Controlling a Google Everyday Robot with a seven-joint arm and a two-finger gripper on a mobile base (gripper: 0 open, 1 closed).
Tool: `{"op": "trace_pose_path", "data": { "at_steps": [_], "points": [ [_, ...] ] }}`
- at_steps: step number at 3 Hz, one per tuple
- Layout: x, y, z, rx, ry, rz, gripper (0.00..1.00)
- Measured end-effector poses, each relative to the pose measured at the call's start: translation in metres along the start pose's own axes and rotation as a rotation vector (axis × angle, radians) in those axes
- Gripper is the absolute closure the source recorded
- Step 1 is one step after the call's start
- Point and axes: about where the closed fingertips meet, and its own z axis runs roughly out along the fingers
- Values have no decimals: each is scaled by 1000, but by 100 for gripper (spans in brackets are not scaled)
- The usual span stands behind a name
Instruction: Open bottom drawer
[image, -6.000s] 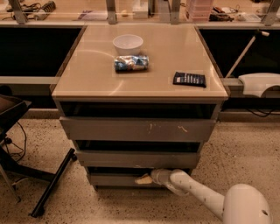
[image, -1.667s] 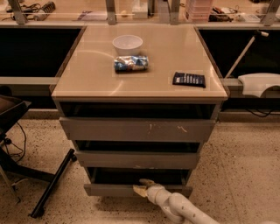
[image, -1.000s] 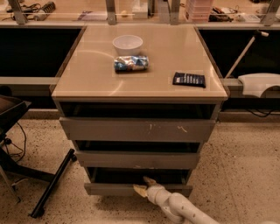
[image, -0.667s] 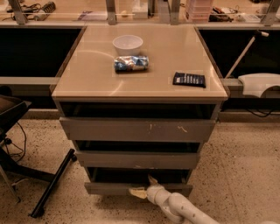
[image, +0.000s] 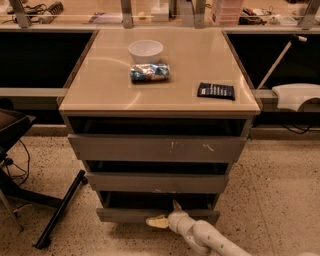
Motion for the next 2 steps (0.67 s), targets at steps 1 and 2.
{"op": "trace_pose_path", "data": {
  "at_steps": [1, 2],
  "points": [
    [-1, -7, -14, 52, 50, -45, 0],
    [-2, -23, -16, 125, 54, -52, 0]
  ]
}}
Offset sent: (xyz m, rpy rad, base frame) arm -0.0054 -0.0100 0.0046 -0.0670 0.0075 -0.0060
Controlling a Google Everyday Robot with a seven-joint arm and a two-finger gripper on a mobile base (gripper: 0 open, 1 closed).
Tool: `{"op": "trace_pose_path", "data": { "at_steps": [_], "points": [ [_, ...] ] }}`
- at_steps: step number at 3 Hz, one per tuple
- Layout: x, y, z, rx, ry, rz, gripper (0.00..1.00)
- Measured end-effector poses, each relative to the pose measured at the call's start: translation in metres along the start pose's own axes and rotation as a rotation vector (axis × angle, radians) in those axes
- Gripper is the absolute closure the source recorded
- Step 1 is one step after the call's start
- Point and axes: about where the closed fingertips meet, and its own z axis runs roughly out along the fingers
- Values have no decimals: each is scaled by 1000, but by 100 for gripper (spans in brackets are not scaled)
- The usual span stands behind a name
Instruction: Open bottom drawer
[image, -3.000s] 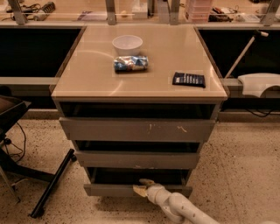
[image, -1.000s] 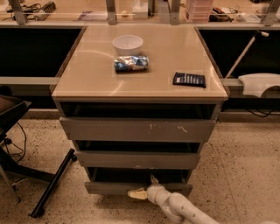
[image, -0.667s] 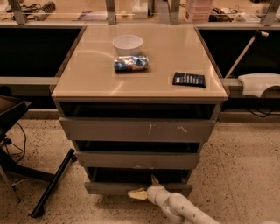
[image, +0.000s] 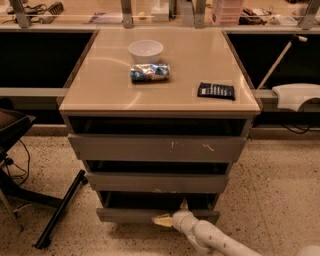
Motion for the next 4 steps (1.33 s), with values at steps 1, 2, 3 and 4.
{"op": "trace_pose_path", "data": {
  "at_steps": [1, 2, 3, 4],
  "points": [
    [0, 0, 0, 0, 0, 0, 0],
    [2, 0, 10, 49, 20, -69, 0],
    [2, -13, 11, 108, 23, -70, 0],
    [2, -13, 11, 108, 23, -70, 0]
  ]
}}
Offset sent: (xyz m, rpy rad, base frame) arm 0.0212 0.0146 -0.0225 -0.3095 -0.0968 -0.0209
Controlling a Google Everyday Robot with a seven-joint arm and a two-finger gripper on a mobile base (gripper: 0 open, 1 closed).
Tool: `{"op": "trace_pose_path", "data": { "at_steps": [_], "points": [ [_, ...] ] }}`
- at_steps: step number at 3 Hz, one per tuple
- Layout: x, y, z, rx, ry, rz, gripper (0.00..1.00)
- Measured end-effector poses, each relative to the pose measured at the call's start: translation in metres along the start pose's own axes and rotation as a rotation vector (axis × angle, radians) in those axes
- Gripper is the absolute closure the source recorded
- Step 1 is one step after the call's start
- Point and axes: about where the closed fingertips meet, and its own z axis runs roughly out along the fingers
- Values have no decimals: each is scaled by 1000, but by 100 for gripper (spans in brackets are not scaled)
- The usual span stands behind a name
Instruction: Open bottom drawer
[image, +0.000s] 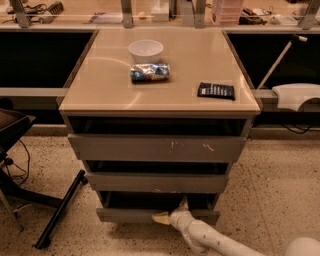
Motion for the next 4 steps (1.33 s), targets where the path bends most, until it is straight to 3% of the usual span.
{"op": "trace_pose_path", "data": {
  "at_steps": [1, 2, 3, 4],
  "points": [
    [-4, 13, 2, -52, -20, -53, 0],
    [-10, 37, 9, -142, -34, -95, 0],
    [-11, 49, 8, -186, -38, -95, 0],
    [-11, 49, 8, -186, -38, -95, 0]
  ]
}}
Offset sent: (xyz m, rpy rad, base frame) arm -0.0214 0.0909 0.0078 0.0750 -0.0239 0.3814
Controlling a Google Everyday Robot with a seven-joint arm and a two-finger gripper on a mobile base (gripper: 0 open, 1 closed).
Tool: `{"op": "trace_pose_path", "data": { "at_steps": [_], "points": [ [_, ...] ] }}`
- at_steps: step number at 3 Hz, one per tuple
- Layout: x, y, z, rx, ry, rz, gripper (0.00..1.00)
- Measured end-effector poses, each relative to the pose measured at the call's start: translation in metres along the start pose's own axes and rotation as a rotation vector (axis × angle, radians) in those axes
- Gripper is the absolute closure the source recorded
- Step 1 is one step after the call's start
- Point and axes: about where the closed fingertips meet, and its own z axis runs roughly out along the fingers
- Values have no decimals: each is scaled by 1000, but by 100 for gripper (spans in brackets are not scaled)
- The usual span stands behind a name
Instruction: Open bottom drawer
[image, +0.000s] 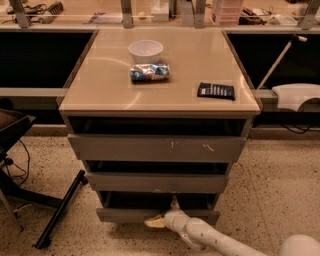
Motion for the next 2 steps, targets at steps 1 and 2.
{"op": "trace_pose_path", "data": {
  "at_steps": [1, 2],
  "points": [
    [3, -1, 4, 38, 44, -28, 0],
    [5, -17, 5, 109, 59, -34, 0]
  ]
}}
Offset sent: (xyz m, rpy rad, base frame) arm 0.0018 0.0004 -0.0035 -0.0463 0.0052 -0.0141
